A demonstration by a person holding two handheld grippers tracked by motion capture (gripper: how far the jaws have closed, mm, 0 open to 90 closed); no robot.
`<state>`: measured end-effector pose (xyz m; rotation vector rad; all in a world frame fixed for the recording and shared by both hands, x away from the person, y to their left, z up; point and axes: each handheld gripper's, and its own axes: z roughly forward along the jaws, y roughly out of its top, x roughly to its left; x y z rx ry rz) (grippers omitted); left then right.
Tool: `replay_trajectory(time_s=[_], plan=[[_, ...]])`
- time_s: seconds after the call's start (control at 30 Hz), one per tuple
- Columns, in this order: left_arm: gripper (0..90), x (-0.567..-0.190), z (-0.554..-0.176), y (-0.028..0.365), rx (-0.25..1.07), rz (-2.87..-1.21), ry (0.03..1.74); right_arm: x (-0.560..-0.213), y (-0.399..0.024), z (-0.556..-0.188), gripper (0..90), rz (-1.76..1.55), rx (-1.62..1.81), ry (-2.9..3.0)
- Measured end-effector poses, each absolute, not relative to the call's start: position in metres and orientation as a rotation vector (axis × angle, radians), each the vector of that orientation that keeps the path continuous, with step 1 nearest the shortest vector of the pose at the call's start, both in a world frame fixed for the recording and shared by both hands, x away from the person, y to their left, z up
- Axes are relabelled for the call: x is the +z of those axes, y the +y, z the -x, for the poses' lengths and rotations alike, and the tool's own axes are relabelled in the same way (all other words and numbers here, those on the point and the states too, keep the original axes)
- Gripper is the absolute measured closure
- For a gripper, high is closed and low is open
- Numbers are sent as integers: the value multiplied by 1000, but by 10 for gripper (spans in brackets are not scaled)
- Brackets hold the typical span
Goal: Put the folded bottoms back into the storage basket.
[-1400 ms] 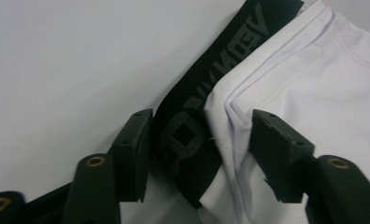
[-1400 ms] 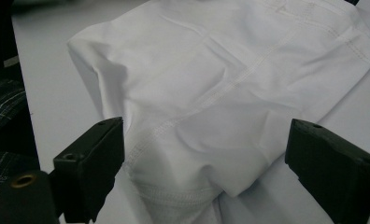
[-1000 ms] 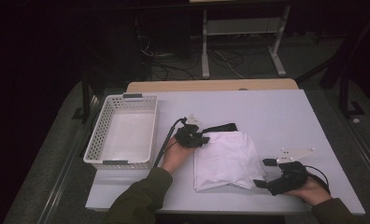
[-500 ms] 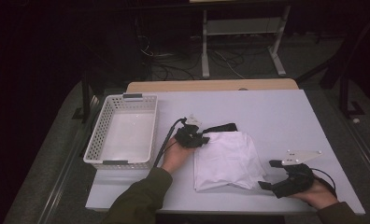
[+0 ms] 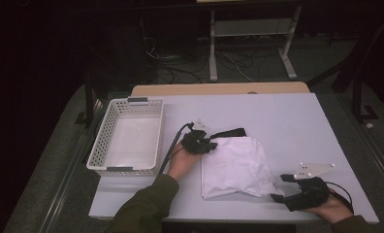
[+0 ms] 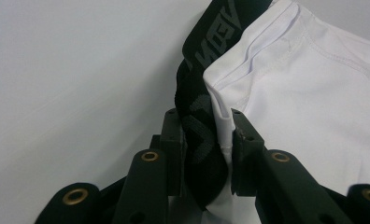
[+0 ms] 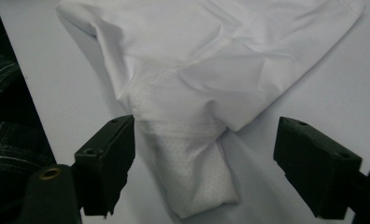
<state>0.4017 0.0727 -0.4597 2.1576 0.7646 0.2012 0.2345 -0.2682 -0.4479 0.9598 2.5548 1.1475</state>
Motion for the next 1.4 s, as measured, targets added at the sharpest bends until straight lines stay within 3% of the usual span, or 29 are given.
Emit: replay_trajectory(time_s=[0.7, 0.93, 1.2, 1.4], plan=[[711, -460, -402, 73, 195, -2153, 771, -457, -251, -227, 416, -862, 1008, 2626], [711, -460, -402, 73, 195, -2151, 772, -457, -245, -227, 550, -813, 993, 2625], [711, -460, -402, 73, 196, -2154, 766, -455, -241, -231, 776, -797, 991, 2652], [713, -460, -403, 74, 184, -2147, 777, -454, -242, -235, 809, -803, 1010, 2670]])
